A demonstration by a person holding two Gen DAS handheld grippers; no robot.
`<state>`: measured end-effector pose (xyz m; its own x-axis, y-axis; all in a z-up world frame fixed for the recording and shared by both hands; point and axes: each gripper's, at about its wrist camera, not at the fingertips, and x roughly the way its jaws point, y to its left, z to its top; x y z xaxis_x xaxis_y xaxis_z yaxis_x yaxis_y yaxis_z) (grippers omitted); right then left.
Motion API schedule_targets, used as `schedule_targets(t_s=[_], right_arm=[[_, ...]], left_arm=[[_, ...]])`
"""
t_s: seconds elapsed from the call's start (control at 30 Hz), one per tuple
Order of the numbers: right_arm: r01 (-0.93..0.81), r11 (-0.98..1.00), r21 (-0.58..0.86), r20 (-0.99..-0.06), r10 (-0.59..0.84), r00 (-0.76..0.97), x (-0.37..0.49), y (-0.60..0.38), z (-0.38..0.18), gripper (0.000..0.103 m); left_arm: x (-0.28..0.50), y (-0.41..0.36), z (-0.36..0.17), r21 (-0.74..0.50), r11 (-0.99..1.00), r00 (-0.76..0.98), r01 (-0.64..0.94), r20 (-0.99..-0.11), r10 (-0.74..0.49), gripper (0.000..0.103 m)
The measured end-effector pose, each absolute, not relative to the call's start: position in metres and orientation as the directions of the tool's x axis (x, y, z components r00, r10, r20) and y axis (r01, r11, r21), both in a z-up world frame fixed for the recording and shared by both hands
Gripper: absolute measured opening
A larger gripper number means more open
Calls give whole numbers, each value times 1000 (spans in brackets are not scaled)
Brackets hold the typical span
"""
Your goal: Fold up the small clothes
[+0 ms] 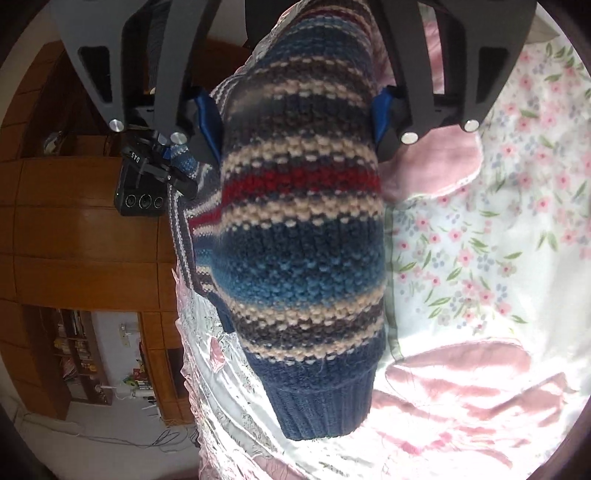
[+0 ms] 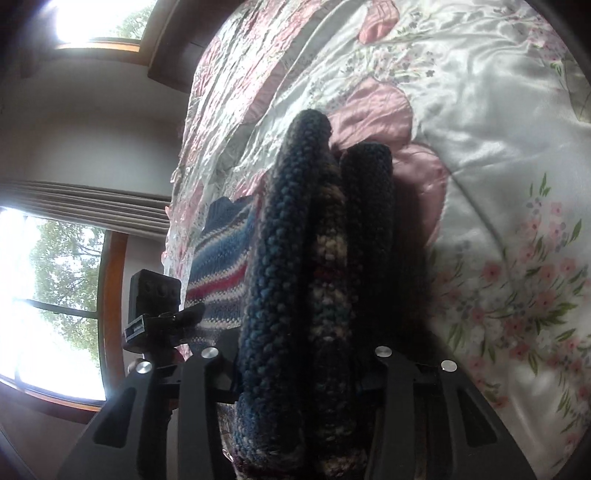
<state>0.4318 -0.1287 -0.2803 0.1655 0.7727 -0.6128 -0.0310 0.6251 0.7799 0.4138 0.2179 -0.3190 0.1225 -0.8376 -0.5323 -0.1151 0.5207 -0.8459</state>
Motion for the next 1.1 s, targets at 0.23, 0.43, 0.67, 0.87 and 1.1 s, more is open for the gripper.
schedule_targets(t_s=[0.23, 0.43, 0.67, 0.87, 1.1], right_arm=[[-103, 582, 806, -569, 812, 134, 398, -42, -263, 41], [-102, 567, 818, -567, 823, 33, 368, 34, -307, 47], [-124, 667, 735, -658, 745, 105, 382, 29, -282, 70], [-164, 704, 691, -680, 710, 181, 419, 38, -254, 64], [-207, 737, 643, -702, 675, 227, 429, 48, -265, 10]], left_arm=[[357, 305, -290, -835, 541, 178, -103, -551, -816, 62], [304, 378, -318, -799, 568, 205, -198, -601, -773, 65], [263, 403, -305, -806, 552, 364, -216, -591, -720, 82], [222, 393, -233, -793, 608, 598, -21, -498, -628, 81], [221, 341, -267, -872, 489, 474, -6, -433, -766, 70]])
